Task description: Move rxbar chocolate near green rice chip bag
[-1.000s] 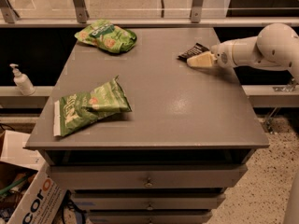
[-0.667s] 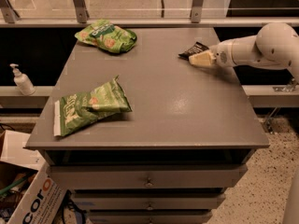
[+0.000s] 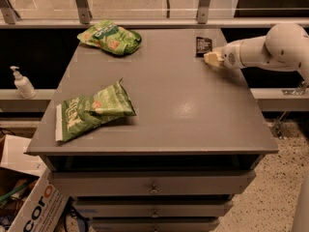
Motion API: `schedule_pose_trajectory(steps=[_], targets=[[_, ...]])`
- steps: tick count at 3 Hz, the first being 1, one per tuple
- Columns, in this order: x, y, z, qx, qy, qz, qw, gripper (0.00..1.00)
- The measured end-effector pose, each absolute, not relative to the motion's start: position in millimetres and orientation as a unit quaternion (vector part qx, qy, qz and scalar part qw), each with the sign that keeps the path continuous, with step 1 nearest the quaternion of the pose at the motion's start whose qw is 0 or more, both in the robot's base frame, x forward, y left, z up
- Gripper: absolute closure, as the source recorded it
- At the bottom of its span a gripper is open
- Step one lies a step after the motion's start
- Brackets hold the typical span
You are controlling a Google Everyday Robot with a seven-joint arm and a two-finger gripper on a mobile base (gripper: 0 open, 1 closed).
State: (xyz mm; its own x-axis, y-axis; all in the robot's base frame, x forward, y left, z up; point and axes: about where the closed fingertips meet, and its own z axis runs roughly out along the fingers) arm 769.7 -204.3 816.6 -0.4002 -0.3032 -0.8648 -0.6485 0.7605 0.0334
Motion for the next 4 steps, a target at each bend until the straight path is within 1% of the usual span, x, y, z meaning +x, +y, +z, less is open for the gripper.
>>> schedule_pose_trajectory(steps=[4], targets=[[769.6,-204.2,817.6,-0.292,0.816,0.186,0.464,1.00]])
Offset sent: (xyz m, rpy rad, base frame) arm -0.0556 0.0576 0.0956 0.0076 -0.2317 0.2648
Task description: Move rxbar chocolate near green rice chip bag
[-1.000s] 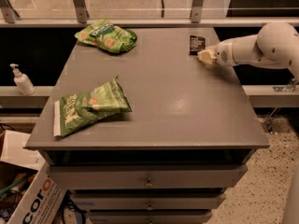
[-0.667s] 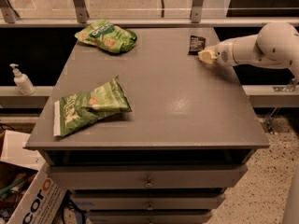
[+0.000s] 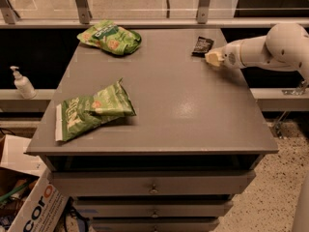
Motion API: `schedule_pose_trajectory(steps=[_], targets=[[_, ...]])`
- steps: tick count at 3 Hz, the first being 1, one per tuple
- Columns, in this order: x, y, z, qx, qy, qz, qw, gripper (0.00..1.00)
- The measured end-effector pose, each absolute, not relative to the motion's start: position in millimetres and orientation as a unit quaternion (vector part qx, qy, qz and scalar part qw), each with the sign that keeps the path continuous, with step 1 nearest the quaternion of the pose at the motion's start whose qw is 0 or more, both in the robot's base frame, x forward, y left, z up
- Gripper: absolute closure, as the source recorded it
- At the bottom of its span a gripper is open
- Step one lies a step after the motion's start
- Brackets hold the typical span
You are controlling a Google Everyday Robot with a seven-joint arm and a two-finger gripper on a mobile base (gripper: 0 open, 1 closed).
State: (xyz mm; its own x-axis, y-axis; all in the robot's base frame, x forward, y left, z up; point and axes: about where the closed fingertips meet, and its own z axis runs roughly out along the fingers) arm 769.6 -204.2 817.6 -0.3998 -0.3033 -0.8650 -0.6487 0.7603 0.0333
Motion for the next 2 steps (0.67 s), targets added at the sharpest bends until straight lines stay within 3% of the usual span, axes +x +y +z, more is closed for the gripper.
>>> schedule_pose_trajectory(steps=[2], targets=[[769.6,-203.9,817.6,-0.292,0.815,0.186,0.464,1.00]])
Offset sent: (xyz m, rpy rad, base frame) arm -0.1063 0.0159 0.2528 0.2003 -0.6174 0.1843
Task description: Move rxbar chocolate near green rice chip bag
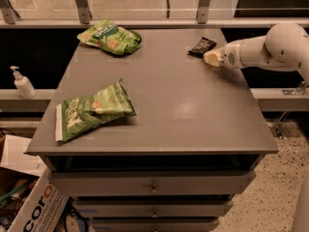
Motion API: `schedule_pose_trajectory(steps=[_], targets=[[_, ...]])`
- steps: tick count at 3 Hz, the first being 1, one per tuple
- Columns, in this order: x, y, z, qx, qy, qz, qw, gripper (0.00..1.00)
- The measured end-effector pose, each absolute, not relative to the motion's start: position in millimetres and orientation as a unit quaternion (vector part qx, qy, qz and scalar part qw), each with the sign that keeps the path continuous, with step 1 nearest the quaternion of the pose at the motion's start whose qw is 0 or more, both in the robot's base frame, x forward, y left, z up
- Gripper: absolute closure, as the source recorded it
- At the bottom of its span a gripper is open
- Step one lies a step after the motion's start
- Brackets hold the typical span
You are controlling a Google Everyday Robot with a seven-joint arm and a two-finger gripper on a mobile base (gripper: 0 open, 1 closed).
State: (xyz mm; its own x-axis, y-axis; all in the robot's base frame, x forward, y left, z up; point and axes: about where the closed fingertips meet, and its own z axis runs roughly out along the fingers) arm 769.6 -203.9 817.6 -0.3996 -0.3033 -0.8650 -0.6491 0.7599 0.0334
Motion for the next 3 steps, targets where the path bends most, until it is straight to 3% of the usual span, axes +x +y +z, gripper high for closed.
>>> schedule_pose_trajectory(steps=[1,2,3], targets=[[769.6,-203.7,817.6,-0.292,0.815,0.187,0.464,0.83],[769.7,-203.6,817.5,-0.292,0.815,0.187,0.464,0.59],[769.7,-203.4,817.3,-0.292,0.815,0.187,0.463,0.61]])
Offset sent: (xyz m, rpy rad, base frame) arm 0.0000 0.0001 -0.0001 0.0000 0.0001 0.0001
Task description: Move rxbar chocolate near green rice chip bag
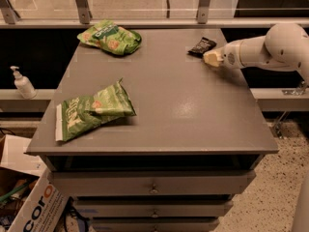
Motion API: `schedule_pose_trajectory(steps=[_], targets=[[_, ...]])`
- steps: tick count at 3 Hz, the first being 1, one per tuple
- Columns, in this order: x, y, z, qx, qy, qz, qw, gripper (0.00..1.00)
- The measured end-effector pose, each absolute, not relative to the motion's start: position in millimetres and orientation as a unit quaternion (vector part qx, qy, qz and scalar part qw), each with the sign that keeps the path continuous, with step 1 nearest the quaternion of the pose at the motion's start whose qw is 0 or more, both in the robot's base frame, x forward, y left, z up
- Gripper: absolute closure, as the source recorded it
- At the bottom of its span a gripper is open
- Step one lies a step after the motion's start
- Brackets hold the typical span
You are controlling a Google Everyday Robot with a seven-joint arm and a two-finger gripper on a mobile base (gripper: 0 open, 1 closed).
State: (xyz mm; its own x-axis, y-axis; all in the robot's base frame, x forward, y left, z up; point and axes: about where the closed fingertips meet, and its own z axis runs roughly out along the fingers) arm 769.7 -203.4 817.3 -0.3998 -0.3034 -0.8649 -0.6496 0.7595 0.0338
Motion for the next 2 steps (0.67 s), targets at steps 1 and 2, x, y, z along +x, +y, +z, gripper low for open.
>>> schedule_pose_trajectory(steps=[1,2], targets=[[770.0,-201.9,816.4,-0.293,0.815,0.188,0.463,0.83],[770.0,-201.8,816.6,-0.293,0.815,0.188,0.463,1.00]])
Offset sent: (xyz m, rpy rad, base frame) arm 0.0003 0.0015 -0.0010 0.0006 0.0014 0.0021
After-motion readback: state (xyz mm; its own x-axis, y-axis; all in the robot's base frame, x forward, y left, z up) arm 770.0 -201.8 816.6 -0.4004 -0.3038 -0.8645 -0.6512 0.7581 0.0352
